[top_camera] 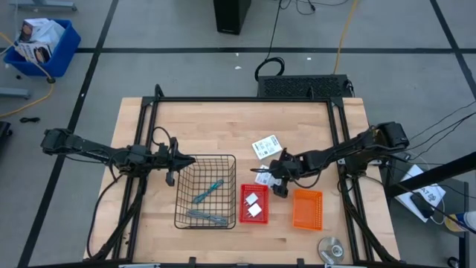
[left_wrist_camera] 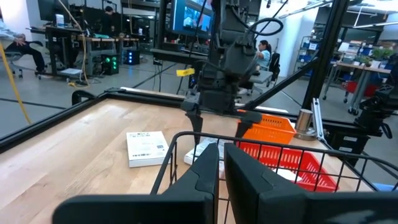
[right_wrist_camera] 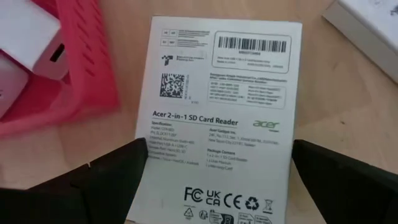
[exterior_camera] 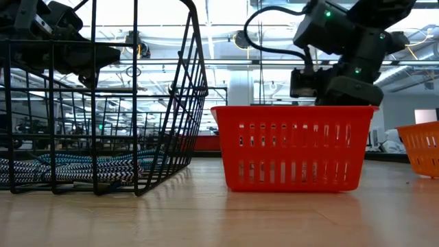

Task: Pick and place items into bin
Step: Put the top card reader box into the orange basket

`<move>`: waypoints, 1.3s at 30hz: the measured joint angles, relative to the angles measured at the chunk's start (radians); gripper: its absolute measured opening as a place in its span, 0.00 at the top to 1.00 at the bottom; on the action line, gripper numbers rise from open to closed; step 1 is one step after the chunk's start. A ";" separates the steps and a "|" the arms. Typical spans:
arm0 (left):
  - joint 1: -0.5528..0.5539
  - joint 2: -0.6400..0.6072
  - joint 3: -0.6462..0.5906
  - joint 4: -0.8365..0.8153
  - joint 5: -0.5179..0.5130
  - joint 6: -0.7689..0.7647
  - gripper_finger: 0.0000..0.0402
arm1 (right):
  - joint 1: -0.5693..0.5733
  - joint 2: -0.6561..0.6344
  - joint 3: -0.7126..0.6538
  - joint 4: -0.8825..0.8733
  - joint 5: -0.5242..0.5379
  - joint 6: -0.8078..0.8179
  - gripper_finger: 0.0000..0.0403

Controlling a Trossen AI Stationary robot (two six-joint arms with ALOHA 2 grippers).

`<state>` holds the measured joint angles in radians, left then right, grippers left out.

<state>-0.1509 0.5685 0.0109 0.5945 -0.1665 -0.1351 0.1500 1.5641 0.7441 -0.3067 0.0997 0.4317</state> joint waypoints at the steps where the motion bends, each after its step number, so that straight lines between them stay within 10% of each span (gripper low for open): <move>1: 0.000 0.000 0.000 0.000 0.000 0.000 0.92 | 0.001 0.008 0.000 -0.001 0.000 -0.003 0.01; 18: 0.000 0.000 0.000 0.000 0.000 0.000 0.92 | -0.019 0.122 0.002 -0.037 -0.015 0.003 0.04; 39: 0.000 0.000 0.000 0.000 0.000 0.000 0.92 | -0.045 0.119 0.004 -0.091 0.050 -0.024 0.39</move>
<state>-0.1509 0.5683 0.0109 0.5945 -0.1665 -0.1352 0.1047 1.6831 0.7479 -0.3973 0.1492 0.4077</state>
